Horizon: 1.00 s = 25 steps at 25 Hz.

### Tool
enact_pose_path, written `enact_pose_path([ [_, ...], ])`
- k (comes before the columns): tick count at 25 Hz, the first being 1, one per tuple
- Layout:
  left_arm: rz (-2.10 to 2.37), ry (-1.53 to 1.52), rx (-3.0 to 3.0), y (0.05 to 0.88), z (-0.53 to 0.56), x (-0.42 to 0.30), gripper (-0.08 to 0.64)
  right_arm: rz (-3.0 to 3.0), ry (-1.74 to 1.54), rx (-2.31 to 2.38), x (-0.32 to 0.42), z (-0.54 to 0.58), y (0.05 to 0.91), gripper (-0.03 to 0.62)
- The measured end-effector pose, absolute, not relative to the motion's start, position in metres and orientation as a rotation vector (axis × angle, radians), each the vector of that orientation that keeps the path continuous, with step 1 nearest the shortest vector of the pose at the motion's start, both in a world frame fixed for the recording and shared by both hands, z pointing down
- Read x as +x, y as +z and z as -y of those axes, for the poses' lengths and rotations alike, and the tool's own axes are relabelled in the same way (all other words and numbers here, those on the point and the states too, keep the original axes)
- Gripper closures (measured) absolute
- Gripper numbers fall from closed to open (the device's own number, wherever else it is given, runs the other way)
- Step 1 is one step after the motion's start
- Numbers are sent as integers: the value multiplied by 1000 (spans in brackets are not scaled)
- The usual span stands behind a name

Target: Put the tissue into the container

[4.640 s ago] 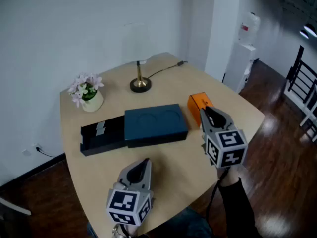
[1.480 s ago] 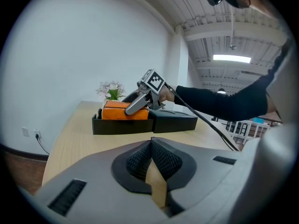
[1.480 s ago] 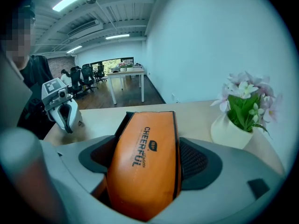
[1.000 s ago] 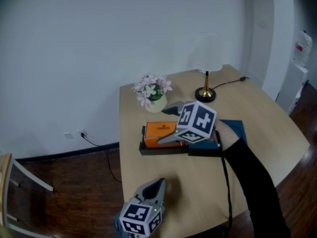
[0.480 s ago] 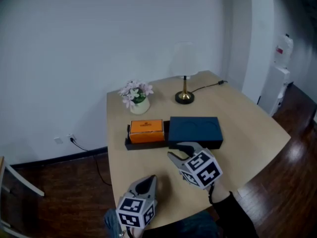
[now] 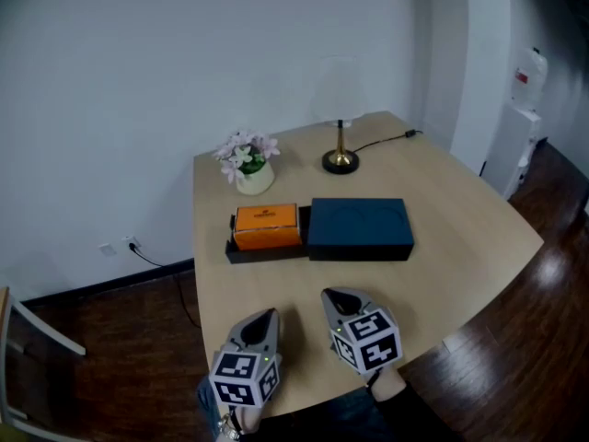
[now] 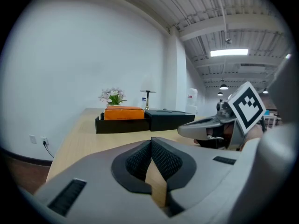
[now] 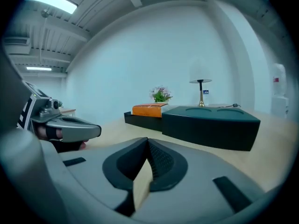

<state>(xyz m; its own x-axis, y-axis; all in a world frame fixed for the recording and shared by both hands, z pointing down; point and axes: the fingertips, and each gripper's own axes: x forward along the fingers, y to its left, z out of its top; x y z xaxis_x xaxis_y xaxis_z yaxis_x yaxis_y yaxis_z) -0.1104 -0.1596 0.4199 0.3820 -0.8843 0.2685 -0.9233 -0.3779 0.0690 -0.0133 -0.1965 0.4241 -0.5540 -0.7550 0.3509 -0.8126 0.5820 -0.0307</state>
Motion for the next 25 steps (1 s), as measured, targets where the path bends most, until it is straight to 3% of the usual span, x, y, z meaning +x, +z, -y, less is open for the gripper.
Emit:
enact_pose_path([
  [25, 1600, 277, 2435, 418, 158, -109, 560, 2569, 298, 1320, -8, 192, 416, 592],
])
